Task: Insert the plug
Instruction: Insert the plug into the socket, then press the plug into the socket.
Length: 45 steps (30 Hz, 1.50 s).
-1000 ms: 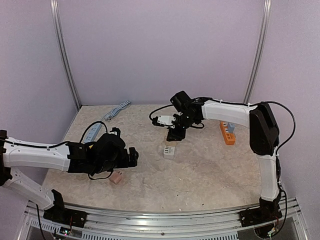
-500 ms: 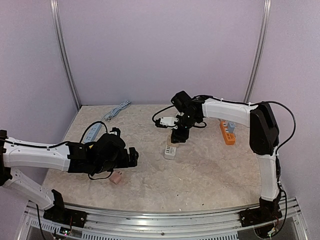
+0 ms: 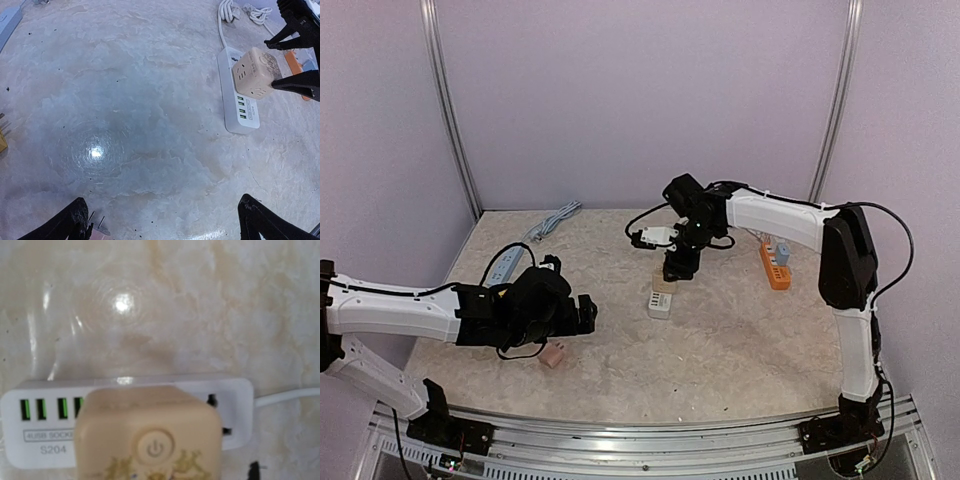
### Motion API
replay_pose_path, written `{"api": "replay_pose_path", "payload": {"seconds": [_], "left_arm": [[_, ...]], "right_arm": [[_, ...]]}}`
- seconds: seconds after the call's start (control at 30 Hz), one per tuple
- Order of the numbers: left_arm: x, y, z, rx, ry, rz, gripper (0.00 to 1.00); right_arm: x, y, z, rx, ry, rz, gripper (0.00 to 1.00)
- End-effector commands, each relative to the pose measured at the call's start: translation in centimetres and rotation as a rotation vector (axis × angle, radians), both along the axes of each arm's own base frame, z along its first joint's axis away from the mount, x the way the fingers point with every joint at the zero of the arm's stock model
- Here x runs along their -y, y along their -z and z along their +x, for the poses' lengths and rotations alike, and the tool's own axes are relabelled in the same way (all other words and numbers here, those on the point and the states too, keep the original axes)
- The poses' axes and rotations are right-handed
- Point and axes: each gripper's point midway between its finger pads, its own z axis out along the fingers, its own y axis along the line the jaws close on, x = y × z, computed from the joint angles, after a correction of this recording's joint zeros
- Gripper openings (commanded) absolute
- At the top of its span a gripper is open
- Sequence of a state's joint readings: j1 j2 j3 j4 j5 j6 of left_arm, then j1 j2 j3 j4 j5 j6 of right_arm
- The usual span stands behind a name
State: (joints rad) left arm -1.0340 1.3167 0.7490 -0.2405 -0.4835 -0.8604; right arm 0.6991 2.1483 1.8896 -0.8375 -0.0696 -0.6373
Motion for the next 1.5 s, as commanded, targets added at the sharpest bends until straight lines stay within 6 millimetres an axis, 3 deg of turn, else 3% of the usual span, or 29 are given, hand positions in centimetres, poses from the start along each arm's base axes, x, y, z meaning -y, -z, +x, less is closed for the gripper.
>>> {"api": "replay_pose_path", "payload": {"seconds": [0.0,0.3,0.63,0.73,0.77,0.8,0.9,1.03,1.1,1.2,1.27,1.47], "left_arm": [[0.5,-0.4,0.1,0.007,0.001,-0.01,0.99],[0.7,-0.3,0.2,0.005,0.004,-0.01,0.99],[0.7,-0.5,0.2,0.013,0.01,-0.009,0.99],[0.8,-0.7,0.3,0.018,0.015,-0.004,0.99],[0.9,-0.8,0.3,0.021,0.017,-0.004,0.99],[0.9,-0.9,0.4,0.023,0.018,-0.005,0.99],[1.1,-1.2,0.5,0.026,0.024,-0.005,0.99],[1.4,-1.3,0.6,0.027,0.03,-0.002,0.99],[1.5,-1.4,0.7,0.029,0.029,-0.004,0.99],[1.5,-1.5,0.7,0.031,0.031,-0.007,0.99],[1.6,-1.5,0.7,0.028,0.032,-0.007,0.99],[1.5,-1.2,0.5,0.02,0.028,-0.007,0.99]], "right_arm": [[-0.5,-0.1,-0.5,-0.023,-0.006,0.002,0.69],[-1.0,-3.7,-1.3,0.016,-0.008,0.074,0.69],[-1.5,-6.0,-3.0,0.036,-0.014,0.163,0.65],[-1.2,-7.1,-2.7,0.08,0.013,0.178,0.66],[-1.0,-7.6,-2.5,0.106,0.027,0.184,0.78],[-0.9,-8.1,-2.4,0.126,0.04,0.192,0.97],[-0.4,-10.5,-1.8,0.214,0.085,0.228,1.0],[1.5,-14.8,-0.2,0.398,0.234,0.319,1.0],[3.6,-17.1,1.0,0.476,0.402,0.373,1.0],[6.4,-19.2,1.4,0.558,0.518,0.471,1.0],[7.4,-19.5,1.2,0.51,0.546,0.615,1.0],[5.0,-20.7,-0.7,0.214,0.416,0.983,0.95]]}}
